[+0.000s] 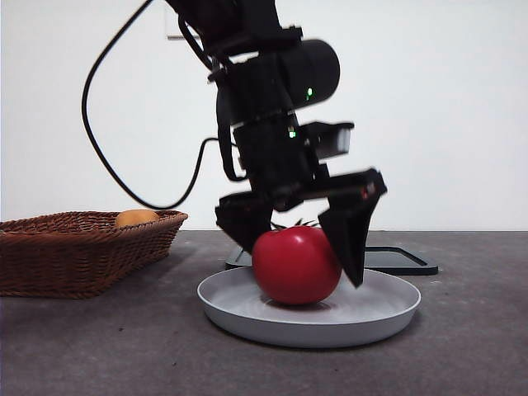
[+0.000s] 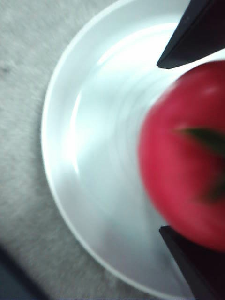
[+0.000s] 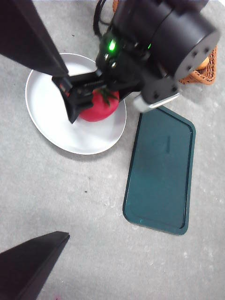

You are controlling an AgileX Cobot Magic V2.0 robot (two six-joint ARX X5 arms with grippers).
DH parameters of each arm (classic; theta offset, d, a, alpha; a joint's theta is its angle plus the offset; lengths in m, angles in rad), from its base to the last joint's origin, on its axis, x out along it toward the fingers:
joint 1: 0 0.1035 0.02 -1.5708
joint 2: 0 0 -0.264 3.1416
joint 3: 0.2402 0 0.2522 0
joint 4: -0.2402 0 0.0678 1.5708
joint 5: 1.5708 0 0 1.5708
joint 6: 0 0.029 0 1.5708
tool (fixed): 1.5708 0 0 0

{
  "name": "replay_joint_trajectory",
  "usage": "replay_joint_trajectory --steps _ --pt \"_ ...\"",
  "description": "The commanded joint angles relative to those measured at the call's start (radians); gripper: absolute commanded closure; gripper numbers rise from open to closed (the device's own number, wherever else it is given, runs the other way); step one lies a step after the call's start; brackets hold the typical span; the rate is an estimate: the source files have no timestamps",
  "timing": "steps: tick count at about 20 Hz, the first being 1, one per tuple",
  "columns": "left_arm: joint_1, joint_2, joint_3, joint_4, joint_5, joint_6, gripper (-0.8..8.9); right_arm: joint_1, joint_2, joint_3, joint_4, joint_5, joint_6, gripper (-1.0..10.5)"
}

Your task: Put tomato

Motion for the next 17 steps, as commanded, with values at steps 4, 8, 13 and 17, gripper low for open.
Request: replay_joint_trajectory --steps 4,8,13,17 --pt "-0.012 -0.123 0.025 -0.05 0.005 -0.001 1.8 0.003 0.004 0.014 -0.004 0.001 -0.006 3.2" --pt "-0.012 -0.296 0.025 -0.165 0.005 -0.001 1.87 0.003 0.004 0.014 -0.005 0.001 -0.005 3.2" --pt "-0.012 -0.536 0.025 -0.256 0.005 -0.001 1.89 0.003 0.005 0.014 -0.004 0.001 -0.005 3.2" --pt "-0.012 -0.686 0.018 -0.356 0.005 -0.001 1.94 0.004 0.005 0.014 -0.004 0.0 -0.005 3.2"
